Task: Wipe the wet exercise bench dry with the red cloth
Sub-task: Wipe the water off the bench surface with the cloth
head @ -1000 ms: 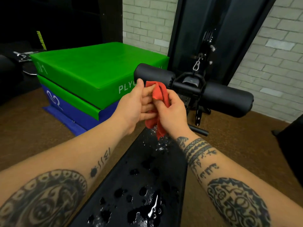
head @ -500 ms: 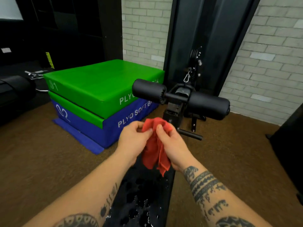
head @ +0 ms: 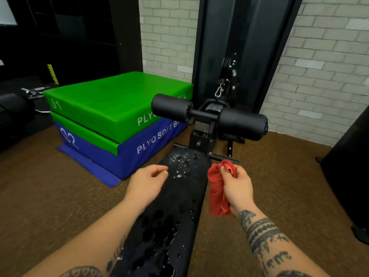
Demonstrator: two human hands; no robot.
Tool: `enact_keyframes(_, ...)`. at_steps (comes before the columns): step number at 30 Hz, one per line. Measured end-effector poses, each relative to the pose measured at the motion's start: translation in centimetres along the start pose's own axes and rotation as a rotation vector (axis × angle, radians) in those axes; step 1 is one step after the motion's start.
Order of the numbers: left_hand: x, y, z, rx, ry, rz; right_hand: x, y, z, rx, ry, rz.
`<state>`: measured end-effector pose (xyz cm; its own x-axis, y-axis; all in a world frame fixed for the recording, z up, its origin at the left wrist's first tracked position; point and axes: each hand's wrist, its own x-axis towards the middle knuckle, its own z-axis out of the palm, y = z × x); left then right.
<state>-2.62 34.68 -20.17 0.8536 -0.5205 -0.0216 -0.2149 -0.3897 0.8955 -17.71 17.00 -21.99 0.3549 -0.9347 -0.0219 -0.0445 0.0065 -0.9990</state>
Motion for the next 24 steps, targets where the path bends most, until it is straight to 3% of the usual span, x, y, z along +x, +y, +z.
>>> enact_keyframes(2,1.6,-1.0,-0.3,0.262,0.049,0.007,1.9,0.9,0.2,-0.097,0.004,-0.08)
enact_keyframes(4,3.5,-2.5,-0.1,0.422,-0.022,-0.02,3.7,2.1,1.1,-0.273,-0.03,-0.204)
enact_keyframes(7,6.1,-4.0,1.7,0.585,-0.2,-0.013,5.9,4.2,2.9,-0.537,-0.14,-0.333)
enact_keyframes(11,8.7,-3.6,4.6,0.704,-0.276,-0.042,7.2,7.3,4.5,-0.921,-0.341,-0.361)
enact_keyframes(18,10.3,-2.8,5.0,0.998,-0.365,0.042,10.1,8.9,4.6,-0.762,-0.256,-0.36)
enact_keyframes(24,10.1,-2.7,5.0,1.003,-0.371,0.028,11.4,8.4,5.6,-0.726,-0.154,-0.293)
